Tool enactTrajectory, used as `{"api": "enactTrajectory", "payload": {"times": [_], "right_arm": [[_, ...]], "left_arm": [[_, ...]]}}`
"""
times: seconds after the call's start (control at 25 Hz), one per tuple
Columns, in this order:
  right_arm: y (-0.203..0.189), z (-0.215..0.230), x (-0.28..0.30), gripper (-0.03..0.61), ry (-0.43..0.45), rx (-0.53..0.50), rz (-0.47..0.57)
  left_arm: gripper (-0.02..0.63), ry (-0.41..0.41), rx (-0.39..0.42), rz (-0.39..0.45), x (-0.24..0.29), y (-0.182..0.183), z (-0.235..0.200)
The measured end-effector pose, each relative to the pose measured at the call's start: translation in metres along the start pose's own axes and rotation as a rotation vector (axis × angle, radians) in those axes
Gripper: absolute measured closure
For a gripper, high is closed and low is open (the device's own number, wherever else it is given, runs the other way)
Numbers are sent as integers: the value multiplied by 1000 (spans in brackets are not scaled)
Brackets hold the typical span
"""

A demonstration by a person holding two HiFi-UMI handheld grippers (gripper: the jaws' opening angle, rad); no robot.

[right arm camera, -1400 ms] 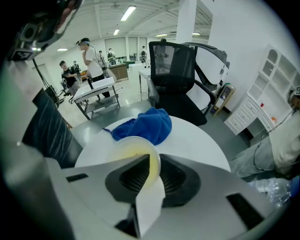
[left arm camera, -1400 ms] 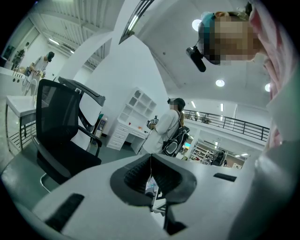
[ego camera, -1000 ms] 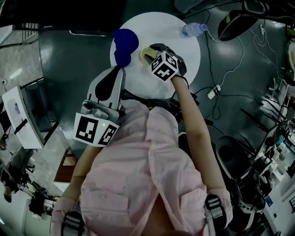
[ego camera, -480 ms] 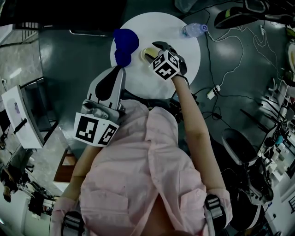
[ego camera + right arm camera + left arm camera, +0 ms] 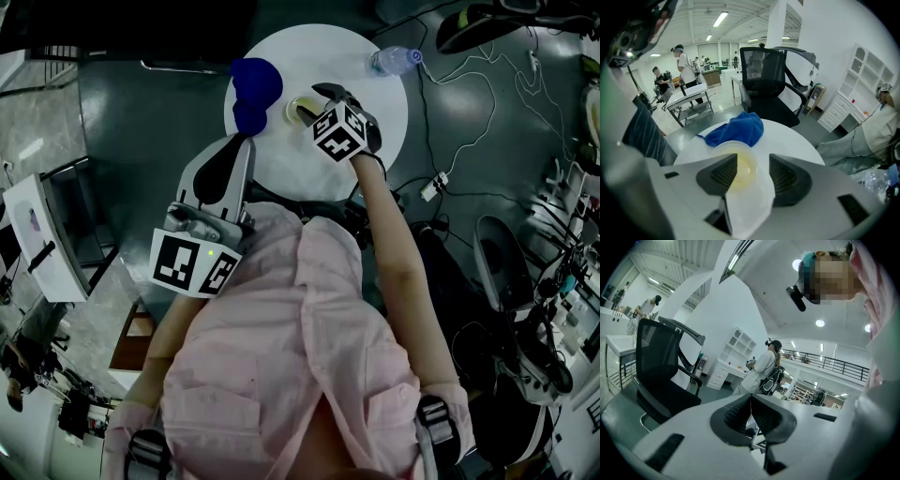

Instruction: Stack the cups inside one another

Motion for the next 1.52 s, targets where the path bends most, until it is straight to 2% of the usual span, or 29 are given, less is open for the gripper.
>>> {"api": "enactTrajectory", "payload": {"times": [0.36, 0.6, 0.8, 1.52], "right_arm": [[3, 3, -6, 373, -19, 22, 26], [5, 11, -11, 460, -61, 36, 49], [5, 17, -13, 501, -83, 45, 61], [14, 22, -32, 541, -137, 88, 119]], "left_arm": [[595, -2, 6, 2, -1, -1, 2], [595, 0, 8, 2, -1, -2, 3], [595, 1, 13, 2, 0, -3, 4], [595, -15, 30, -3, -6, -4, 9]]}}
Point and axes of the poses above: the fingertips, and each gripper's own axes: x forward along the fingers, z to its right, y out of its top, the point moved 1 cm from there along -x, backward along the fingers, and after that the axes turned 6 degrees about -y, right-handed, at the moved point
